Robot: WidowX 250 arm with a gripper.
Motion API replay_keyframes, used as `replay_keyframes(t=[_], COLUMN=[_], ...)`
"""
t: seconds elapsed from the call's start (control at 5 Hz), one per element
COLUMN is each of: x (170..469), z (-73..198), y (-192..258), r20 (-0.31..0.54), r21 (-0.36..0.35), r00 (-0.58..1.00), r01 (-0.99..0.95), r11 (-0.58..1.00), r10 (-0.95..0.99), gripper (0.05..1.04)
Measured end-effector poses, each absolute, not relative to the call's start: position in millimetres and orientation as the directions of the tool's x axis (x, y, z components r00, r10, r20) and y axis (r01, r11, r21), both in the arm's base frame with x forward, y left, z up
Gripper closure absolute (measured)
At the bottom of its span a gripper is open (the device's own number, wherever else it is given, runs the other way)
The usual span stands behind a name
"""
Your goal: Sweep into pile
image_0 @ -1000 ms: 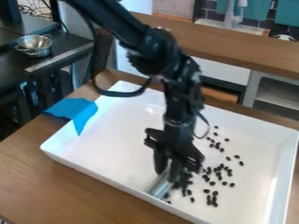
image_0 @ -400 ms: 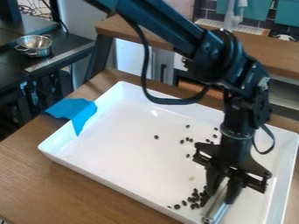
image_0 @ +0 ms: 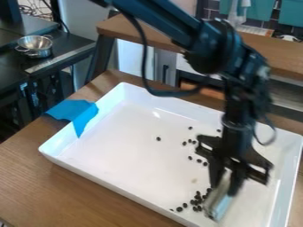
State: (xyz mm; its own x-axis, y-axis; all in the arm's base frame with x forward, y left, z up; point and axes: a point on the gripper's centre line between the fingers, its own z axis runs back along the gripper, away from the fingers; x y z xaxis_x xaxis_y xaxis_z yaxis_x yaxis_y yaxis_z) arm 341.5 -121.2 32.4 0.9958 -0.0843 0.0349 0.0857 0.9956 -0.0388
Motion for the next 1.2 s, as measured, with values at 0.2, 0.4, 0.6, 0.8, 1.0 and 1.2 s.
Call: replay_keyframes(t=[0.2,0.4,0.6,0.8,1.0,1.2], x=[361,370,380,389,402,408], z=[55,68,78,68,50,38], y=[-63,-25,23,45,61,69], r20=[0.124,0.138,0.173,0.167,0.138,0.123], r21=[0.027,0.026,0.008,0.009,0.038,0.065], r00=[0.991,0.982,0.978,0.977,0.984,0.988], r01=[0.046,0.130,0.121,0.131,0.108,0.086], r11=[0.999,0.991,0.993,0.991,0.993,0.994], r10=[-0.049,-0.132,-0.120,-0.130,-0.113,-0.093], gripper=[0.756,0.756,0.756,0.756,0.756,0.756])
